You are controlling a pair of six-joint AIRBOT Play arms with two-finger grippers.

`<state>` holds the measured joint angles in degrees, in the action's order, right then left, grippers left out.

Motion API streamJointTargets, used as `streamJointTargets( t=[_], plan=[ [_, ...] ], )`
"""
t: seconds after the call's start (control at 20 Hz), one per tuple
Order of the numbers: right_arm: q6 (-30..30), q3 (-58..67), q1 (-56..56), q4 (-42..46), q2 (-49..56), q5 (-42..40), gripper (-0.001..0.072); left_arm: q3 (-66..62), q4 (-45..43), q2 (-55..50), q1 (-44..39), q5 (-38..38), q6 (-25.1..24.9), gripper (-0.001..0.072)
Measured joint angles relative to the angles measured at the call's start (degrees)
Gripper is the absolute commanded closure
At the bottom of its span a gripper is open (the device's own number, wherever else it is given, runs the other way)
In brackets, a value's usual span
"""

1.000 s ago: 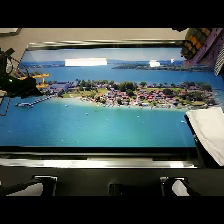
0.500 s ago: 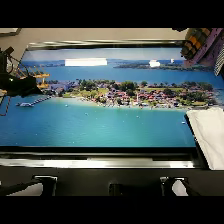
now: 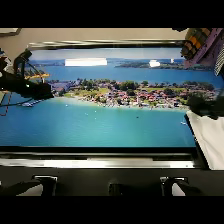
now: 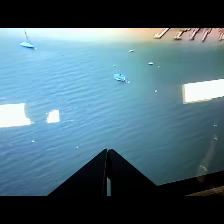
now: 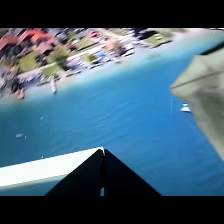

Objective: Fold the clothes and pants, and hang the long-sleeved shirts on hangers.

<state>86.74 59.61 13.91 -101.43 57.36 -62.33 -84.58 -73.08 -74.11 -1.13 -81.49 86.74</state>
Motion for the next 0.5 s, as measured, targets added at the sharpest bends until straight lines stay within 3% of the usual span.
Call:
streamJointTargets(
  t=[0.2,0.5],
  plan=[
    [5.4,0.1,-10.9,2.8,0.0,-4.1,0.0671,6.2,-3.4,3.7,-1.0,2.8,-0.3,0.0688],
    [7.6,0.1,-15.4,6.2,0.0,-7.3,0.0673,8.2,-4.9,4.8,-1.4,1.8,0.5,0.0688]
  ],
)
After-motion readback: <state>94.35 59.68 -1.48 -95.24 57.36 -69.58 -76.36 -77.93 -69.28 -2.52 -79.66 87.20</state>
